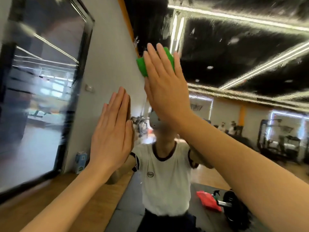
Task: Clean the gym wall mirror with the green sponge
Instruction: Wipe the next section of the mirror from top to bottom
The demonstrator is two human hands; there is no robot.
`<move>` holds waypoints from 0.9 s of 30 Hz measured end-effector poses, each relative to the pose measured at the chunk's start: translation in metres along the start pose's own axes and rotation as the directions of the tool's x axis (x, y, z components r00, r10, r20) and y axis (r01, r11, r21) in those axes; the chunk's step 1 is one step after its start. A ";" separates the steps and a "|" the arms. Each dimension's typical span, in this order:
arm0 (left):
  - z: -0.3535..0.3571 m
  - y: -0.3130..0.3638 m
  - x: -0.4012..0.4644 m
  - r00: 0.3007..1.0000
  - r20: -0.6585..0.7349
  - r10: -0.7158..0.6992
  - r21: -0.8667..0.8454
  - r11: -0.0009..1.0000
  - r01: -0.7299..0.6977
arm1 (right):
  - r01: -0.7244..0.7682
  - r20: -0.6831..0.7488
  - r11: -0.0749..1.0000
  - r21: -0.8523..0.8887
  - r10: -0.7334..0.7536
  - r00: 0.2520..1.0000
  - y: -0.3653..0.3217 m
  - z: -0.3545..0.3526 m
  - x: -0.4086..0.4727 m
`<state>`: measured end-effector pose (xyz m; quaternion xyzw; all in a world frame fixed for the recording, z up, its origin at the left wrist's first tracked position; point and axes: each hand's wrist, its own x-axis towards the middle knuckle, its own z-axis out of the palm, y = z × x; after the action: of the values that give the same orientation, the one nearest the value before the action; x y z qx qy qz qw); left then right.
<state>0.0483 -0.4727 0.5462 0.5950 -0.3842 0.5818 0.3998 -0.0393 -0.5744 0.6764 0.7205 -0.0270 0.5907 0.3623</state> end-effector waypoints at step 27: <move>0.011 0.022 -0.025 0.999 0.032 0.031 0.008 0.999 -0.031 | -0.063 -0.015 0.992 0.108 0.065 0.998 0.004 -0.010 -0.099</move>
<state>0.0319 -0.4917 0.5217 0.5997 -0.3970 0.5804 0.3819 -0.0793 -0.6107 0.5927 0.7322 -0.0150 0.6092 0.3042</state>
